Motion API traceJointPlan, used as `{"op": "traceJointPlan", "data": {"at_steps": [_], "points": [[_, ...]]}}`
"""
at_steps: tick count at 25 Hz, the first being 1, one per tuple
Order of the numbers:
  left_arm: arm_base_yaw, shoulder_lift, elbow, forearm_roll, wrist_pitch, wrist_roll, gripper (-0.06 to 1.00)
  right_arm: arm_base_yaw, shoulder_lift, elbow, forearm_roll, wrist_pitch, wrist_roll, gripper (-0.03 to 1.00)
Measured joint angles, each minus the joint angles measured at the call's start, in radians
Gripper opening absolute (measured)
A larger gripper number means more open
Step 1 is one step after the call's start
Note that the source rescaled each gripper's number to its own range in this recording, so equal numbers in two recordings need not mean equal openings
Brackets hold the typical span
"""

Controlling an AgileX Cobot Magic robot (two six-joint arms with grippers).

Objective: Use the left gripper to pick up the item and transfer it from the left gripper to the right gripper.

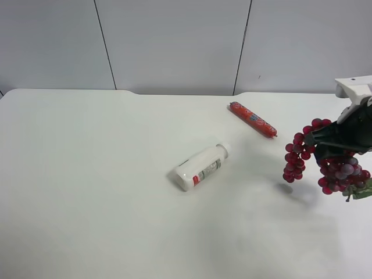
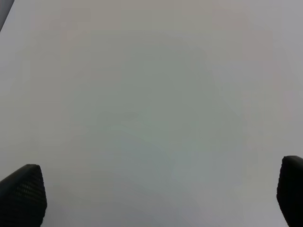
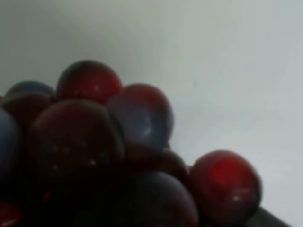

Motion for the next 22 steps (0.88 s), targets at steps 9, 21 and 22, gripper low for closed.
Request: {"op": "traceJointPlan", "data": {"at_steps": [9,21,22], "points": [[0.000,0.000,0.000,0.000,0.000,0.000,1.00,0.000,0.141,0.009,0.000,-0.062,0.008,0.00],[0.000,0.000,0.000,0.000,0.000,0.000,1.00,0.000,0.171,0.009,0.044,-0.164,0.008,0.00],[0.000,0.000,0.000,0.000,0.000,0.000,1.00,0.000,0.171,0.009,0.056,-0.162,0.008,0.00]]}}
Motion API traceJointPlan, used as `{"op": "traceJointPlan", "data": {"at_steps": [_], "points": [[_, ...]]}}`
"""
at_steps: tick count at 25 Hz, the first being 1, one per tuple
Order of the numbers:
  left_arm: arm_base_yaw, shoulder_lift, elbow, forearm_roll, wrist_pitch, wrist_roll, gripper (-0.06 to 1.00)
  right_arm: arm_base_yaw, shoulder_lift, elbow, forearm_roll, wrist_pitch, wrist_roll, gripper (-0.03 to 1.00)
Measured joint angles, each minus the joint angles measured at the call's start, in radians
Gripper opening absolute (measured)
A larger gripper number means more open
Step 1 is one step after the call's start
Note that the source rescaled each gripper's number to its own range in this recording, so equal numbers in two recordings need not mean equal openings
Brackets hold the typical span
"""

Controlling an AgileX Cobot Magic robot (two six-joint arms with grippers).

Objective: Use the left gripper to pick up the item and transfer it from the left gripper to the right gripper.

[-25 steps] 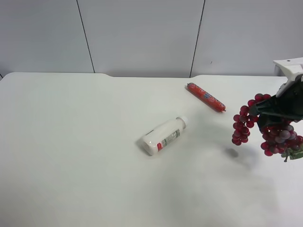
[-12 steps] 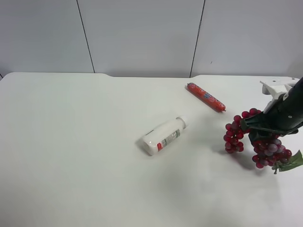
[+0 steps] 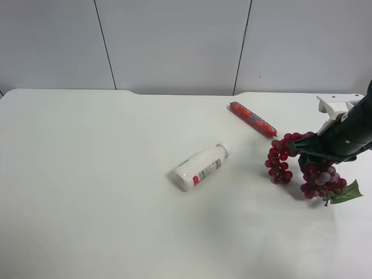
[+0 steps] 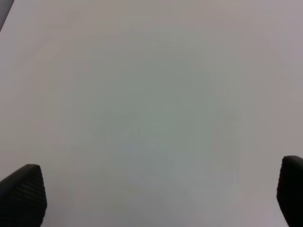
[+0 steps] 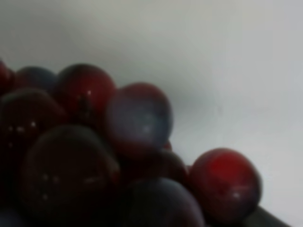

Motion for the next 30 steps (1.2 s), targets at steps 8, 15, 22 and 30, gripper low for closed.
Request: {"op": "traceJointPlan", "data": {"at_steps": [8,15,22,30], "points": [[0.000,0.000,0.000,0.000,0.000,0.000,1.00,0.000,0.000,0.000,0.129,0.036,-0.024,0.00],[0.000,0.000,0.000,0.000,0.000,0.000,1.00,0.000,0.000,0.000,0.131,0.036,-0.034,0.19],[0.000,0.000,0.000,0.000,0.000,0.000,1.00,0.000,0.000,0.000,0.132,0.014,-0.034,0.97],[0.000,0.000,0.000,0.000,0.000,0.000,1.00,0.000,-0.033,0.000,0.120,0.028,-0.036,1.00]]}}
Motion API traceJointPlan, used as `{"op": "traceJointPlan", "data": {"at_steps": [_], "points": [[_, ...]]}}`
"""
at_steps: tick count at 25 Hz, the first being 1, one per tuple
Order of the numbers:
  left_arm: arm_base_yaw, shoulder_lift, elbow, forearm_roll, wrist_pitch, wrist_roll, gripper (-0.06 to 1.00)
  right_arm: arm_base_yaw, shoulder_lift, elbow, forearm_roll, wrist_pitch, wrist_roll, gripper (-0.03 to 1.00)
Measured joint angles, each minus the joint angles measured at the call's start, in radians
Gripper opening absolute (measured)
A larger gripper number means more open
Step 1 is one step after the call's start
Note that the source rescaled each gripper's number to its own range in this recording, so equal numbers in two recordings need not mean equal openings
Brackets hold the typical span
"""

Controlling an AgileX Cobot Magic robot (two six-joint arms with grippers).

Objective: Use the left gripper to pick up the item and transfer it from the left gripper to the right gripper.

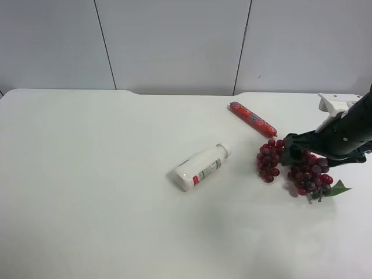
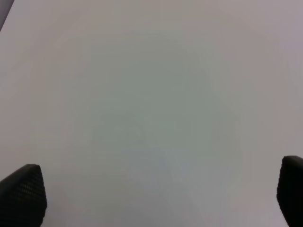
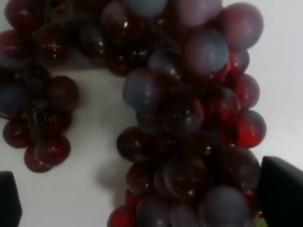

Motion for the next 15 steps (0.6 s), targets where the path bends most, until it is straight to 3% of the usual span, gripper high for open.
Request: {"op": "traceJointPlan", "data": {"at_steps": [4,15], "points": [[0.000,0.000,0.000,0.000,0.000,0.000,1.00,0.000,-0.080,0.000,-0.017,0.040,0.000,1.00],[0.000,0.000,0.000,0.000,0.000,0.000,1.00,0.000,-0.441,0.000,-0.045,0.293,0.000,1.00]]}}
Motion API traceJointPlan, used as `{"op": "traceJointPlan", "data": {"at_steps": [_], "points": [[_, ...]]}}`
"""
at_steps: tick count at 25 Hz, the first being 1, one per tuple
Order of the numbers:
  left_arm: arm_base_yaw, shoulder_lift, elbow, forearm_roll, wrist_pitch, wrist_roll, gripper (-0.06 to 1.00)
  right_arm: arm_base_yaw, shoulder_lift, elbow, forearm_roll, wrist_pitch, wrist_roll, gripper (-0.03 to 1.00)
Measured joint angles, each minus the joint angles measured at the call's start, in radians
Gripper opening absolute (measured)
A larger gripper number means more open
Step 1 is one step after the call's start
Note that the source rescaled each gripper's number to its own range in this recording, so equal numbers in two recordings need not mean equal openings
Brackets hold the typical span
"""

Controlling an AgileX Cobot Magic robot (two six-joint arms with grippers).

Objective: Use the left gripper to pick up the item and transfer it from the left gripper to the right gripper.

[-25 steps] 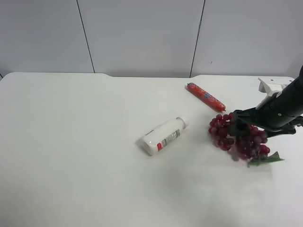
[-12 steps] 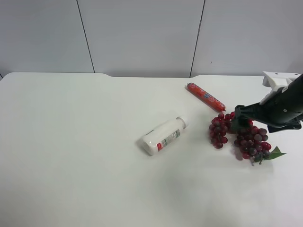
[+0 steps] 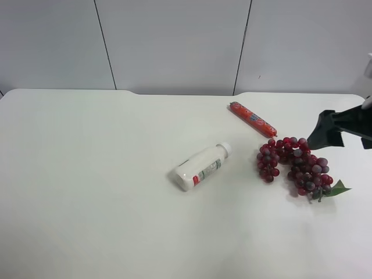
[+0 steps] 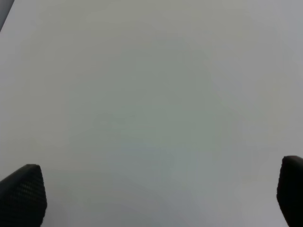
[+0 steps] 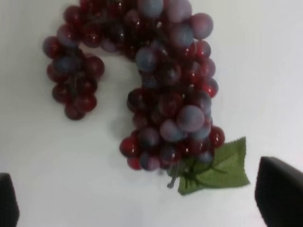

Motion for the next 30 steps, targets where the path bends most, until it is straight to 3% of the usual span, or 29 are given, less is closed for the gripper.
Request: {"op": "traceJointPlan", "data": {"at_steps": [16,24,30], "points": [[0.000,0.000,0.000,0.000,0.000,0.000,1.00,0.000,-0.573,0.000,-0.026,0.454,0.005,1.00],[0.000,0.000,0.000,0.000,0.000,0.000,1.00,0.000,-0.760,0.000,-0.032,0.472,0.055,1.00],[0.000,0.000,0.000,0.000,0.000,0.000,1.00,0.000,-0.859,0.004,-0.144,0.472,0.055,1.00]]}}
